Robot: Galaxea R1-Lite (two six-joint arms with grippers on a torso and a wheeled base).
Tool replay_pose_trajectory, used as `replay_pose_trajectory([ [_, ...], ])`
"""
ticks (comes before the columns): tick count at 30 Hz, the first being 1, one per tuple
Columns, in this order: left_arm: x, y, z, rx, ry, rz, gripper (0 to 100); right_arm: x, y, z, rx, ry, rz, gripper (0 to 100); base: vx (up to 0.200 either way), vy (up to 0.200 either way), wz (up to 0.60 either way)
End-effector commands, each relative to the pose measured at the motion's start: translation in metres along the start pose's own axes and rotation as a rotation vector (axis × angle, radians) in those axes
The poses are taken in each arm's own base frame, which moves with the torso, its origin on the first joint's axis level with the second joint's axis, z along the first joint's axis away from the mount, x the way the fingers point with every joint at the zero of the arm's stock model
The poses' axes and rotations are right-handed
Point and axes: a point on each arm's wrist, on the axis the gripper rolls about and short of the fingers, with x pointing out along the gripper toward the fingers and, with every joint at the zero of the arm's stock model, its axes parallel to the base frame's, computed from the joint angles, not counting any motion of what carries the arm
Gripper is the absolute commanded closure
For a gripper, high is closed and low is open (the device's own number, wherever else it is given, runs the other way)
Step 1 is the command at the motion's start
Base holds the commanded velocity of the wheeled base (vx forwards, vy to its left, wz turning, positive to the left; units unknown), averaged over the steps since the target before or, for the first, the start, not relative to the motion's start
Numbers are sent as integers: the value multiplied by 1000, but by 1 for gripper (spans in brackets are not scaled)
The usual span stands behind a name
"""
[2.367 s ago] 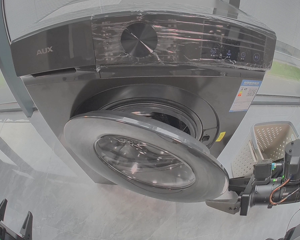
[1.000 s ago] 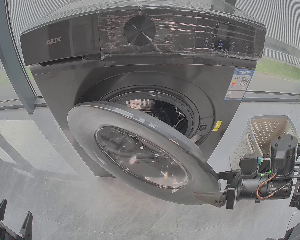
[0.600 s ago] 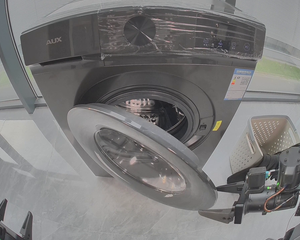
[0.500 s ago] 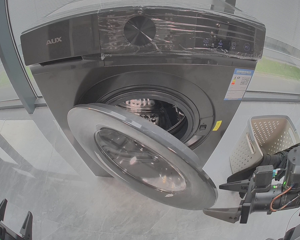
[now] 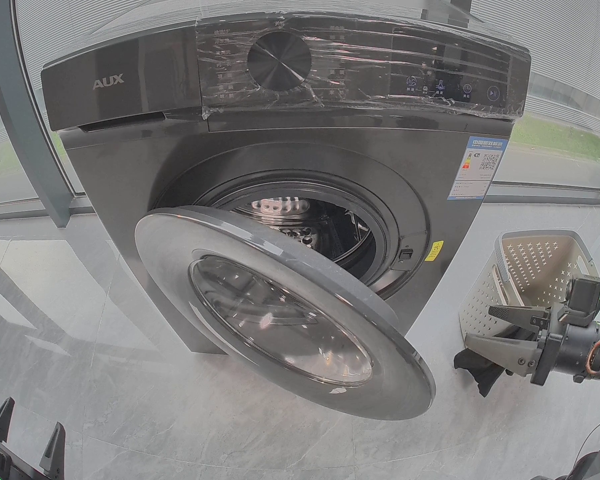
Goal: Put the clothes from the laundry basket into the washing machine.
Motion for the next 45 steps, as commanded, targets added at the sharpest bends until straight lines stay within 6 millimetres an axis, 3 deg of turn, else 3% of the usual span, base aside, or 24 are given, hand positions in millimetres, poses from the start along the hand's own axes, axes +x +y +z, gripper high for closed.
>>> replay_pose_trajectory([
  [1,0,0,-4,0,-3,0,0,23,-21,-11,15,104,-81,0,0,0,0],
  [8,0,0,-4,-2,-3,0,0,49,-28,-36,-18,257,-68,0,0,0,0],
  [17,0,0,-4,-2,-3,0,0,45,-7,-54,-45,331,31,0,0,0,0],
  [22,0,0,-4,0,-3,0,0,47,-6,-46,-52,294,11,0,0,0,0],
  [26,0,0,-4,0,-3,0,0,65,-19,-36,-44,250,-167,0,0,0,0],
  [34,0,0,-4,0,-3,0,0,107,-31,-35,-34,237,-286,0,-175,0,0],
  [45,0,0,-4,-2,-3,0,0,140,-28,-51,-34,264,-261,0,-36,0,0],
])
